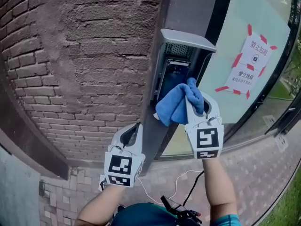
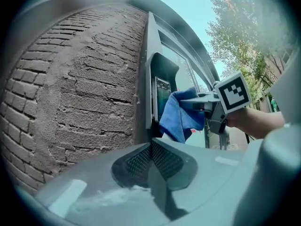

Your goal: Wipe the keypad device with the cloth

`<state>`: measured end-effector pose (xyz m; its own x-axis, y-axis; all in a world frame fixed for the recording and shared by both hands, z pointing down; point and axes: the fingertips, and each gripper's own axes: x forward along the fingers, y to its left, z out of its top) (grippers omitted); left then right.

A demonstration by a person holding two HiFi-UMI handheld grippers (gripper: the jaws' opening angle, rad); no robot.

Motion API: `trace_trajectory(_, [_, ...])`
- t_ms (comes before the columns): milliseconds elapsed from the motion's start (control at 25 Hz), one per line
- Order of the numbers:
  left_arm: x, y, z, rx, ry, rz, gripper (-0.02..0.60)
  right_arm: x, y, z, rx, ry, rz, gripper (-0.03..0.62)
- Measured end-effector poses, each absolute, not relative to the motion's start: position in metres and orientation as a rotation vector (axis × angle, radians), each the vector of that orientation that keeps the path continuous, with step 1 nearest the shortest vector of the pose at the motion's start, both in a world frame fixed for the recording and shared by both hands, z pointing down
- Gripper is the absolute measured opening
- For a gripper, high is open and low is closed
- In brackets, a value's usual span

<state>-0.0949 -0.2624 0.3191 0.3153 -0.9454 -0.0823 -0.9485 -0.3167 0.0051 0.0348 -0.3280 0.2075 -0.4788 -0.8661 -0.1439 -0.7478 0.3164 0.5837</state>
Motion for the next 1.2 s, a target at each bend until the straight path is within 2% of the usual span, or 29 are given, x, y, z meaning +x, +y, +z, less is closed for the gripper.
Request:
trace_trajectory(240, [-0.094,-0.262,0.327,-2.526,1.818,0.086,-0.008,0.031,-0.322,0.234,1.412,-2.416,-0.77,0.067])
trace_trajectory(560, [-0.113,-0.251,0.327,-2.482,1.875,0.08,-0.008,-0.012,-0.297,0.136,1.421,-2.501,-1.037,0.067])
trace_trajectory(680, [-0.126,-0.245,0.326,-2.451,1.914,0.091,-0.008,-0.031,-0.3,0.127,1.393,-2.493,-1.07,0.067])
trace_trajectory(920, [-0.14,-0.24,0.336,-2.44,1.956,0.079,-0.008,-0.055,-0.307,0.192,1.256,-2.488,-0.99,0.067])
trace_trajectory(1200, [-0.13,-0.245,0.35,-2.492,1.93,0.045,-0.008,-0.052,-0.309,0.266,1.166,-2.471,-0.817,0.067])
